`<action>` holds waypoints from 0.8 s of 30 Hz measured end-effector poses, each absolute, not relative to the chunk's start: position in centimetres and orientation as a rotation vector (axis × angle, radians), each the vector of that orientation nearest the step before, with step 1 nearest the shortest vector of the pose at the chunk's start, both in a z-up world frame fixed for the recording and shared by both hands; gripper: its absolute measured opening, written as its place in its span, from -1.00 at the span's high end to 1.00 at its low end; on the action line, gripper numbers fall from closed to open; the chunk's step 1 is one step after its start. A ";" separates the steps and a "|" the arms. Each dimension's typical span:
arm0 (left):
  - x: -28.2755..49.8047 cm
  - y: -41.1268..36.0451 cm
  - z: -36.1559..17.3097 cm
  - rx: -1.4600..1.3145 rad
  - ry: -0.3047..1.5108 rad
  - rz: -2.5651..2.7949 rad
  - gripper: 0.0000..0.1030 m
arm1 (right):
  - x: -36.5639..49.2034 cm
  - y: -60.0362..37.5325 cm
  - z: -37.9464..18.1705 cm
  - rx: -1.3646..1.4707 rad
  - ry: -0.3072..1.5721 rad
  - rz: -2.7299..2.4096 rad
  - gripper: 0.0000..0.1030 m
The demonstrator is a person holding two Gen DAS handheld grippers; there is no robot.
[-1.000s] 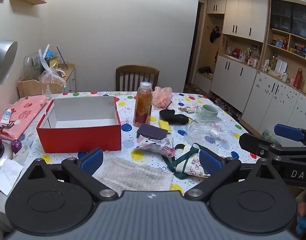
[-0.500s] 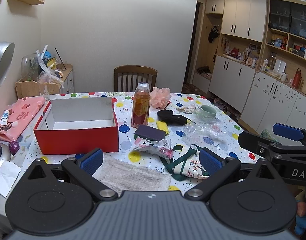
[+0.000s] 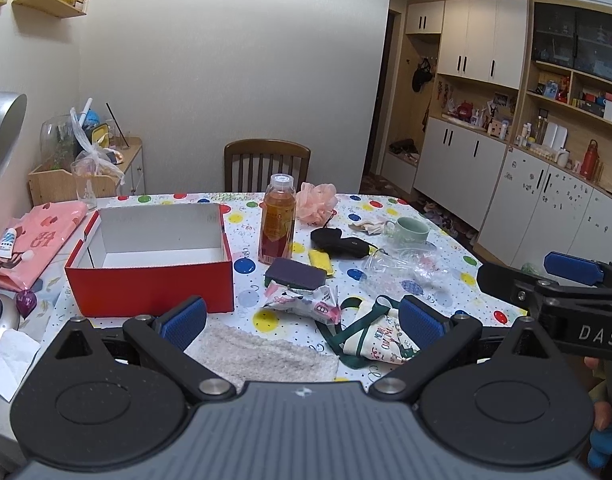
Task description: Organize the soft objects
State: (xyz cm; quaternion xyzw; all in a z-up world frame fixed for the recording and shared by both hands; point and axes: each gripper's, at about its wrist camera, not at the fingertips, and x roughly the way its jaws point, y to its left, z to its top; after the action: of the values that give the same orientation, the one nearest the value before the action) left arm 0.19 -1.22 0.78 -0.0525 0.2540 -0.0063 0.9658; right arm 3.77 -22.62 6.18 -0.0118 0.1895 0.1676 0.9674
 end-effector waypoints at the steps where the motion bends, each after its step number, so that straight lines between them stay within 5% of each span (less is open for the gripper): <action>1: 0.1 -1.2 0.8 -0.106 0.511 -0.014 -1.00 | 3.7 -22.6 6.2 -0.025 0.381 0.340 -0.97; 24: 0.0 -1.0 0.4 -0.129 0.519 -0.021 -1.00 | 3.6 -22.2 6.0 -0.034 0.389 0.323 -0.95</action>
State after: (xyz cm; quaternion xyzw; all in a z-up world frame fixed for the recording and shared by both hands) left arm -0.04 -1.03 0.43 -0.0635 0.2564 -0.0104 0.9644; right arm 3.60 -22.25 5.99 -0.0167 0.1924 0.1596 0.9681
